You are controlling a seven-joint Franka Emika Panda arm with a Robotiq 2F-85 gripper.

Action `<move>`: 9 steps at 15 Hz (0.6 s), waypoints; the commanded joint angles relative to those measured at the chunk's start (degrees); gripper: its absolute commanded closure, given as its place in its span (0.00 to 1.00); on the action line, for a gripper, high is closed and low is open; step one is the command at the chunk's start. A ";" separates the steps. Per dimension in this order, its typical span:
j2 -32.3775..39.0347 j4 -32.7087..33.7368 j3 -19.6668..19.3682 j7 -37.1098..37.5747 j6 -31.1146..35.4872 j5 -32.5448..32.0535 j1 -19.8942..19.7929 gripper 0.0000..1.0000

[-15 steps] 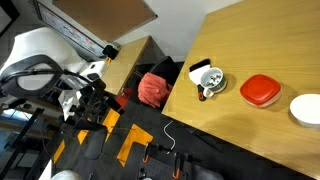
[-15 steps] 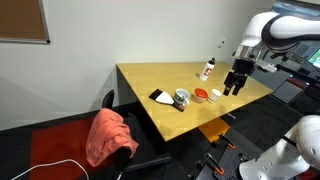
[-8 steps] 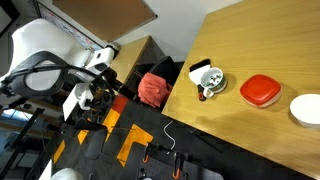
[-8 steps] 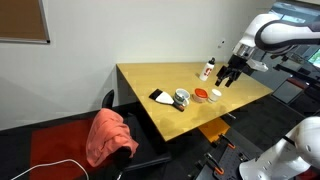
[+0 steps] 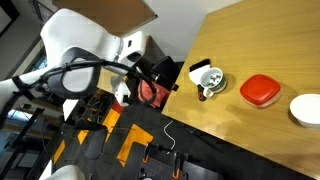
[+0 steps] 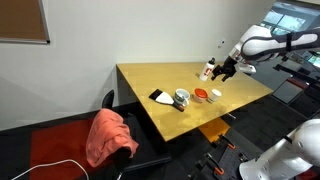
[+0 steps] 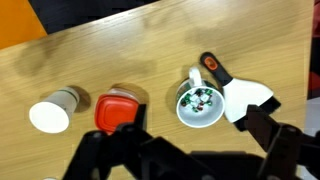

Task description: Open the Tupperware, pour the sweets into it, then close the kid

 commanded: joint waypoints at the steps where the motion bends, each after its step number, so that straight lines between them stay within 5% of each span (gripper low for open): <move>1: 7.12 3.81 -2.64 1.62 4.25 -2.74 -2.99 0.00; 9: 11.48 5.30 -6.30 0.11 5.65 -2.27 -4.63 0.00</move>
